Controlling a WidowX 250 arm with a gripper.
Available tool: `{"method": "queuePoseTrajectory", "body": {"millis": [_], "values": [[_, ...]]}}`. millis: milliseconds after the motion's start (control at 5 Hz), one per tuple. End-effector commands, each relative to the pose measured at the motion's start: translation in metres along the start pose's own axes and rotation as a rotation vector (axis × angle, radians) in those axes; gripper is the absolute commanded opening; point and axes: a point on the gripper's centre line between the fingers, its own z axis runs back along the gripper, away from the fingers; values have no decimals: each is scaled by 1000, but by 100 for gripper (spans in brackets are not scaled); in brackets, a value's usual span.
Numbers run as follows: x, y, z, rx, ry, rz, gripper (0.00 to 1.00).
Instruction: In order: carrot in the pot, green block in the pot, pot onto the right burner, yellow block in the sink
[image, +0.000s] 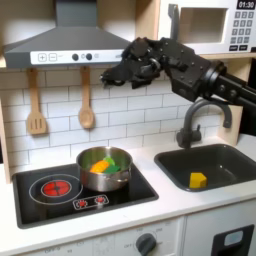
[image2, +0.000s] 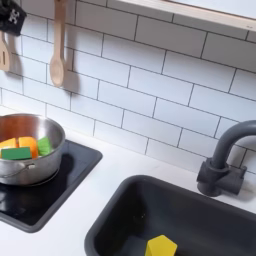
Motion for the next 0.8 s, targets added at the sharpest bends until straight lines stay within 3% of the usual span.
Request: {"method": "queuePoseTrajectory", "body": {"millis": [0, 200, 600], "values": [[22, 13, -8, 45, -63, 36, 100], [25, 16, -19, 57, -59, 52, 0], [24, 26, -37, 73, -51, 57, 0]]}}
